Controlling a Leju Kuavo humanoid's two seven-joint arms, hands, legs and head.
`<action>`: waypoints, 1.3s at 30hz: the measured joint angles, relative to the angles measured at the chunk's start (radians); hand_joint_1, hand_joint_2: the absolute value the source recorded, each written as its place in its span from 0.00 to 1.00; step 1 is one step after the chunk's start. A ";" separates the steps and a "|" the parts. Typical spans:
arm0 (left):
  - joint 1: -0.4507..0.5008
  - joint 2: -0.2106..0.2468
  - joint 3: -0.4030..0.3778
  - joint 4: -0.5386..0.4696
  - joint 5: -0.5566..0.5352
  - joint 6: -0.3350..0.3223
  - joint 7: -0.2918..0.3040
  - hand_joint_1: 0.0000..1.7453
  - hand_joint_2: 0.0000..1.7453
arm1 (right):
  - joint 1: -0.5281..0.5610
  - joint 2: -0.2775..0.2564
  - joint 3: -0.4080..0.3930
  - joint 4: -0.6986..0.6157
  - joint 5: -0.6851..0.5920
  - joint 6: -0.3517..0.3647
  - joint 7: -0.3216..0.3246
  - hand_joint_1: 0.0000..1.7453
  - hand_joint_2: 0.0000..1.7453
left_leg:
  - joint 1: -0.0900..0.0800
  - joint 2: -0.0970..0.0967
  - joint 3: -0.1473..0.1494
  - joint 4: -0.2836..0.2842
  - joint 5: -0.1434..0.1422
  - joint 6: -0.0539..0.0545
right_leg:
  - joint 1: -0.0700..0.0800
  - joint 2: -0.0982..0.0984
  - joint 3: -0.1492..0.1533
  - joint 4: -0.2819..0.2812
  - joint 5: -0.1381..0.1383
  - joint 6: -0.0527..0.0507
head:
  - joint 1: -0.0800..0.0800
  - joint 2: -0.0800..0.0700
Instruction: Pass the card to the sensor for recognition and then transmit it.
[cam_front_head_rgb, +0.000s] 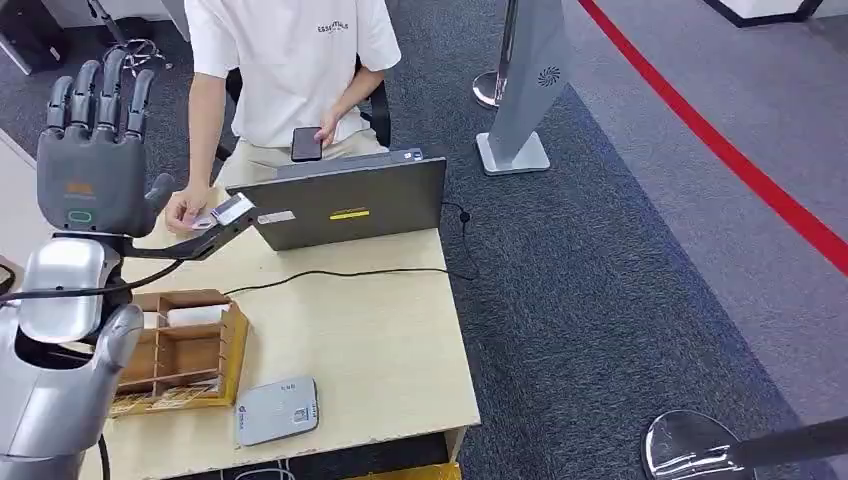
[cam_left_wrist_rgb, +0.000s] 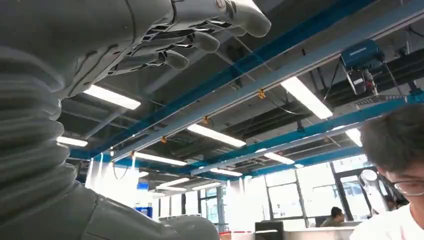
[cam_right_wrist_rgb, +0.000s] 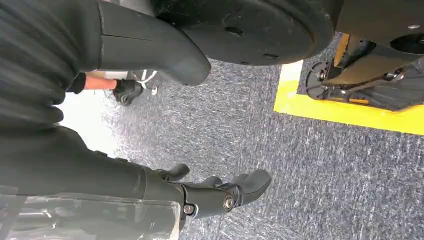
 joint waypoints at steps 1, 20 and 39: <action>0.004 -0.001 -0.004 -0.008 0.018 0.002 -0.016 0.00 1.00 | 0.000 0.000 -0.001 0.000 -0.007 0.000 0.003 0.00 1.00 | 0.000 0.000 0.000 0.000 0.000 0.000 | 0.000 0.000 0.000 0.000 0.000 0.000 | 0.000 0.000; 0.646 0.045 -0.163 -0.322 0.248 0.108 -0.134 0.00 1.00 | 0.031 0.013 -0.059 -0.054 -0.087 0.071 -0.076 0.00 1.00 | 0.000 0.002 0.000 0.000 -0.004 0.002 | 0.000 0.001 0.000 -0.001 -0.004 0.002 | 0.000 0.000; 0.891 0.192 -0.201 -0.306 0.372 0.280 0.113 0.00 1.00 | 0.034 0.013 -0.086 -0.066 -0.098 0.086 -0.054 0.00 1.00 | 0.000 0.001 0.000 -0.001 -0.004 0.002 | 0.000 0.000 0.001 -0.001 -0.004 0.002 | 0.000 0.000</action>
